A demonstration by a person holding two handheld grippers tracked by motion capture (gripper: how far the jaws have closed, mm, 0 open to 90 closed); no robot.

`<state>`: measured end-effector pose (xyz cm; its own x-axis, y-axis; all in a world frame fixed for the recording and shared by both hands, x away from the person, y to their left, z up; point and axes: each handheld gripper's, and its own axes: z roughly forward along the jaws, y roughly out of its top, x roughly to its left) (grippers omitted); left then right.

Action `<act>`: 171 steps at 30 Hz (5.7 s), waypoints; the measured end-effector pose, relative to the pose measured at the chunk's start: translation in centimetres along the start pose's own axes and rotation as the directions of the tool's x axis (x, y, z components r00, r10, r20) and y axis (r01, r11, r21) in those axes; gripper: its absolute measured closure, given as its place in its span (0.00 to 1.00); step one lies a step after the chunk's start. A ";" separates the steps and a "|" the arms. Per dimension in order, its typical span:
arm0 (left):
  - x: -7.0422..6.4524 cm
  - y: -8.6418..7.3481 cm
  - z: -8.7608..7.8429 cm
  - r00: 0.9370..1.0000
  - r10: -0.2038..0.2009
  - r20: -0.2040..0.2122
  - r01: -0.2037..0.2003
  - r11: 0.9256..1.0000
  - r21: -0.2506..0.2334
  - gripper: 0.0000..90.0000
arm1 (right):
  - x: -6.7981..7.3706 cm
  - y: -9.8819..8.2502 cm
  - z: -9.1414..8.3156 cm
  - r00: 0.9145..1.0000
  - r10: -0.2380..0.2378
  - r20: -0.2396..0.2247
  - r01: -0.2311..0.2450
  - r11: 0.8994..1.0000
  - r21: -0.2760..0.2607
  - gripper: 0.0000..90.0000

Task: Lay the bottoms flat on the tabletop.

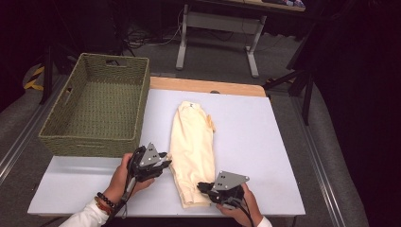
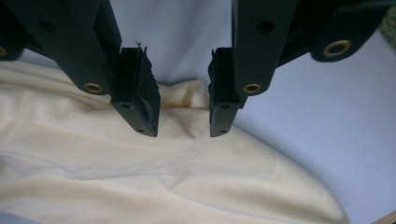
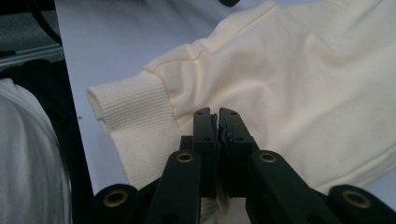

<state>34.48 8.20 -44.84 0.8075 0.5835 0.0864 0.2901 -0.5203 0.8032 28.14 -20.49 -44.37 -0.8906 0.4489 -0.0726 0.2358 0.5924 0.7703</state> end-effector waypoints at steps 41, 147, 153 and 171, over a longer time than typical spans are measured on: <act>1.3 0.1 3.4 0.996 -0.039 0.083 0.029 0.994 0.109 0.91 | -21.1 3.8 8.8 0.845 0.457 0.277 -0.462 0.885 -0.052 0.43; -0.3 2.1 -2.2 0.992 0.101 0.073 -0.097 0.994 -0.056 0.84 | -15.6 5.4 3.9 0.923 0.219 0.316 -0.163 0.967 -0.194 0.96; 0.0 1.9 -3.1 0.991 0.125 0.042 -0.121 0.989 -0.081 0.75 | -14.7 5.7 1.9 0.931 0.212 0.296 -0.144 0.961 -0.235 0.94; 0.4 1.6 -3.8 0.990 0.142 0.005 -0.141 0.985 -0.099 0.54 | -12.3 5.3 -1.1 0.946 0.147 0.289 -0.082 0.970 -0.227 0.78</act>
<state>33.36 9.96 -41.28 0.8433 0.5003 0.1966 0.1209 -0.5329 0.8375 39.90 -23.61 -38.69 -0.6951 0.7054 -0.1385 0.2133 0.3863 0.8973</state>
